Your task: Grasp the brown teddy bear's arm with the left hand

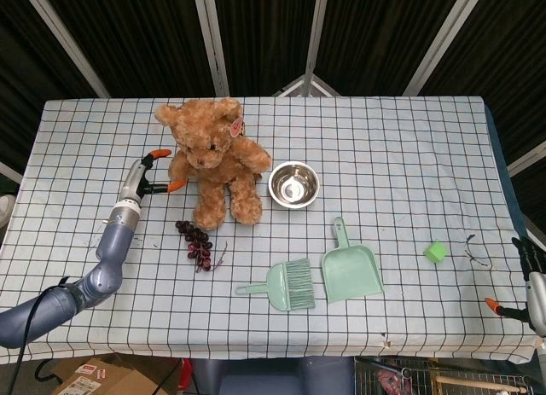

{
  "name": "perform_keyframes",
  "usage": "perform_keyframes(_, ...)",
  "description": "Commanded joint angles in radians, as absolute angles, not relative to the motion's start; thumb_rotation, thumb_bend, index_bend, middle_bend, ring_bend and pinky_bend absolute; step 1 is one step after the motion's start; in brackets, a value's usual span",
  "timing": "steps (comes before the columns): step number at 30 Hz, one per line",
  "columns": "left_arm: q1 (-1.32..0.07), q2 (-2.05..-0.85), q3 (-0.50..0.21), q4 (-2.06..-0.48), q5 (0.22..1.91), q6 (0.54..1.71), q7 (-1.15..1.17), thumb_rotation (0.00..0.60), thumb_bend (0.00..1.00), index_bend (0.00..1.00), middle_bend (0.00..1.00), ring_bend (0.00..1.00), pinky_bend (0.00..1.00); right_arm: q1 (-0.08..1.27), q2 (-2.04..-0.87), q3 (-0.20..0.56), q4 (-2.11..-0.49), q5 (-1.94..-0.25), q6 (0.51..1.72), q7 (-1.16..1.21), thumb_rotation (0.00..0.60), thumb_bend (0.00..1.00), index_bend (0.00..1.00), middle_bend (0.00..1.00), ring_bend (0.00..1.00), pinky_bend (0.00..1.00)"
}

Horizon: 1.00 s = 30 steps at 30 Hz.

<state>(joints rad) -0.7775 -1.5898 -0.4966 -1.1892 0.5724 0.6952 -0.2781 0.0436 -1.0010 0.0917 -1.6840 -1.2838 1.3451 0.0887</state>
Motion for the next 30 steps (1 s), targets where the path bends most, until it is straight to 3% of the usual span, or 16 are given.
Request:
perform_keyframes(1, -0.802, -1.611, -0.493, -1.151, 0.55, 0.661, -0.267, 0.6, 0.2, 0.26, 0.16, 0.0, 0.0, 0.044, -1.0, 0.092, -1.683, -1.281, 1.343, 0.089, 0.6, 0.13, 0.0, 0.0, 0.0, 0.0)
perform_keyframes(20, -0.812, -1.693, -0.524, -1.088, 0.666, 0.713, -0.345, 0.6, 0.31, 0.39, 0.3, 0.0, 0.0, 0.048, -1.002, 0.093, -1.683, -1.28, 1.336, 0.085, 0.6, 0.13, 0.0, 0.0, 0.0, 0.0)
perform_keyframes(30, -0.818, -1.734, -0.541, -1.061, 0.639, 0.774, -0.317, 0.6, 0.5, 0.5, 0.47, 0.0, 0.0, 0.047, -0.999, 0.091, -1.687, -1.278, 1.333, 0.085, 0.6, 0.13, 0.0, 0.0, 0.0, 0.0)
